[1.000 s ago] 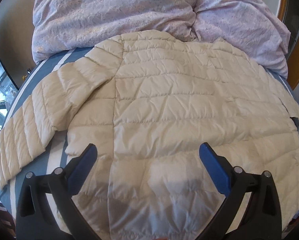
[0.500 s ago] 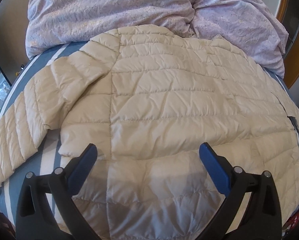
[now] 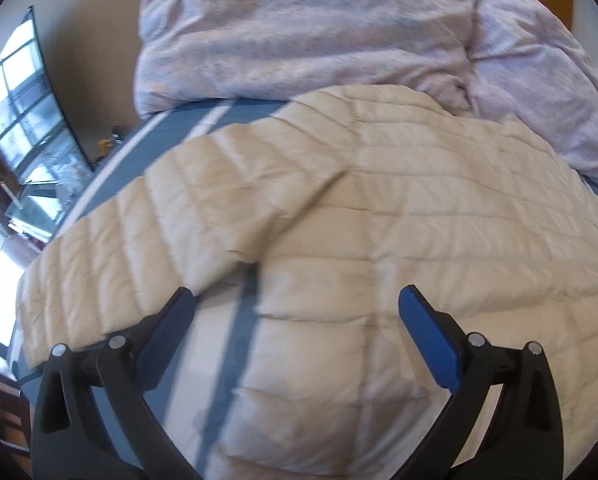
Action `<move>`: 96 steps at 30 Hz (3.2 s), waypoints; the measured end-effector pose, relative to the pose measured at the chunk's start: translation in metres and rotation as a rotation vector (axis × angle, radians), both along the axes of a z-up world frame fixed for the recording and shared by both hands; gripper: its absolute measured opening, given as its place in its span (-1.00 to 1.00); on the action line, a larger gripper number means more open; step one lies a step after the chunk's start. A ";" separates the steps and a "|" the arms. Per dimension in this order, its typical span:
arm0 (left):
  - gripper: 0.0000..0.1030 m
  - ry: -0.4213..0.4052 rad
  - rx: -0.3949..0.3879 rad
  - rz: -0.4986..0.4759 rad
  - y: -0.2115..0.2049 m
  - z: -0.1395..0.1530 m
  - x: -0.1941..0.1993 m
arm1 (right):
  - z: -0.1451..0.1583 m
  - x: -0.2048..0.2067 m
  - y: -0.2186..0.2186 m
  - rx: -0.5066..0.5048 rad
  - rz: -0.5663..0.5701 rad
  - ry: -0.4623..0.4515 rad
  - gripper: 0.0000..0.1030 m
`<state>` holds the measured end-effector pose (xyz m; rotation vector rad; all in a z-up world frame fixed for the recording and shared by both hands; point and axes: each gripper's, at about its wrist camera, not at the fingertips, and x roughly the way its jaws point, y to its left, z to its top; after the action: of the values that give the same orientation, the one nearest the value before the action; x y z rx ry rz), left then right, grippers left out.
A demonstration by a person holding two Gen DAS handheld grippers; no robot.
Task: Fold large clothes
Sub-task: 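Grasp the cuff of the sleeve with the right gripper and fold it onto the jacket back, then grasp the other sleeve cuff with the left gripper and fold it across the back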
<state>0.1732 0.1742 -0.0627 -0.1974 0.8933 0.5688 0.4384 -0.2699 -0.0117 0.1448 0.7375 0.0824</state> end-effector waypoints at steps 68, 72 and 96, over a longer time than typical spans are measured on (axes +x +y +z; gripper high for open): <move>-0.20 -0.068 -0.304 0.528 0.222 -0.021 -0.208 | -0.057 -0.110 0.337 -0.055 0.641 0.110 0.72; -0.35 -0.082 -0.288 0.548 0.220 -0.023 -0.211 | -0.055 -0.113 0.331 -0.057 0.649 0.101 0.72; -0.97 -0.257 -0.253 -0.024 0.052 0.105 0.038 | -0.046 -0.069 0.203 -0.022 0.482 0.077 0.75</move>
<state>0.2109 0.2259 0.0422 -0.4775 0.7141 0.3963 0.3694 -0.0669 -0.0573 -0.0545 0.8378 0.5299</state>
